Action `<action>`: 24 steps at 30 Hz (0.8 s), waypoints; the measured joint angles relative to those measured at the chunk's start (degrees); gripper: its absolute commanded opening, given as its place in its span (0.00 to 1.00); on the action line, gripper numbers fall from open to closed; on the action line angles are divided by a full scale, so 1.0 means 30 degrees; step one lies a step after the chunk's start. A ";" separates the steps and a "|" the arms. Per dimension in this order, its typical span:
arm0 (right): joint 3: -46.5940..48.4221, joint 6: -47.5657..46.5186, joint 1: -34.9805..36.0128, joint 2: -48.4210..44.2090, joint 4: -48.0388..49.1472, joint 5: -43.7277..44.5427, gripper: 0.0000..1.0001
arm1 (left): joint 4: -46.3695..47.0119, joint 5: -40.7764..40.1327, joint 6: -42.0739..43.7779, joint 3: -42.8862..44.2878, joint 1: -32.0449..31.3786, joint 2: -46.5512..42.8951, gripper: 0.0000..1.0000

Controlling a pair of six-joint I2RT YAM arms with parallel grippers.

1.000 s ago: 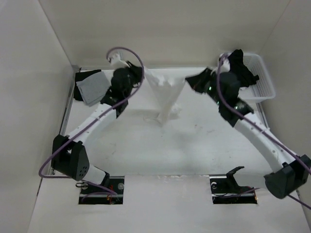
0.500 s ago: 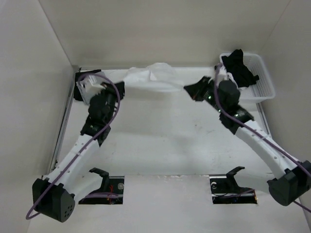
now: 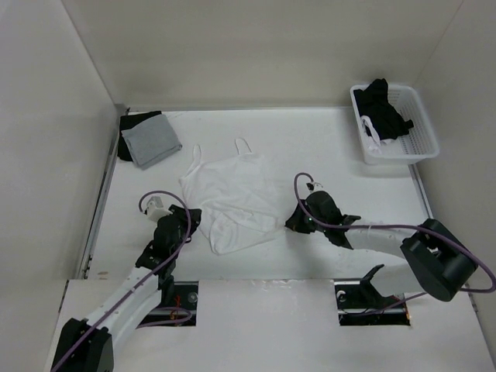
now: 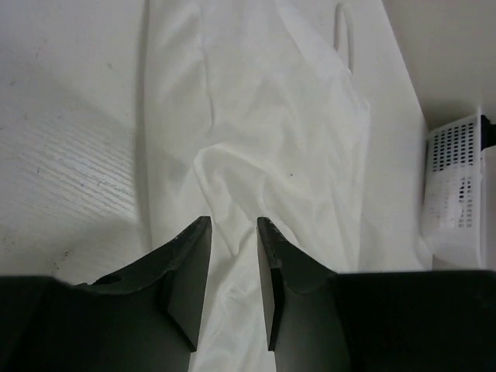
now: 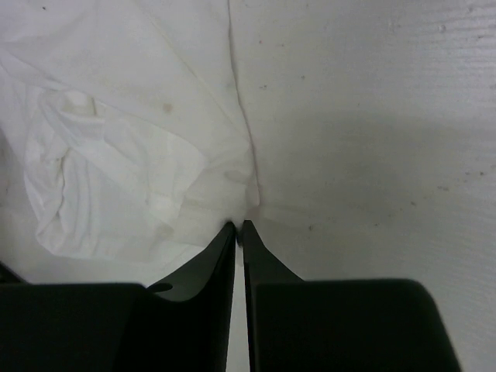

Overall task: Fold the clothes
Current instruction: Flatten the tank top out

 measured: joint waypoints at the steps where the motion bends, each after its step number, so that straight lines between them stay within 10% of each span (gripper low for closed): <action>1: -0.0233 0.0095 0.0102 -0.0350 0.0087 0.0138 0.21 | -0.0328 -0.0007 -0.0007 0.0000 0.0102 -0.0714 0.25; 6: -0.1421 0.0670 0.0685 -0.3279 -0.0131 0.0969 0.33 | -0.2841 -0.0146 0.0816 0.1093 -0.0568 -0.0685 0.19; 12: -0.1144 0.0313 0.0248 -0.5625 -0.0933 0.1617 0.45 | -0.4051 -0.2025 0.2404 0.2528 -0.1617 0.2943 0.37; 24: 0.7206 -0.1923 -0.1945 0.4590 -0.0998 0.0124 0.50 | -0.1858 -0.3774 0.3934 0.6965 0.1501 0.8983 0.42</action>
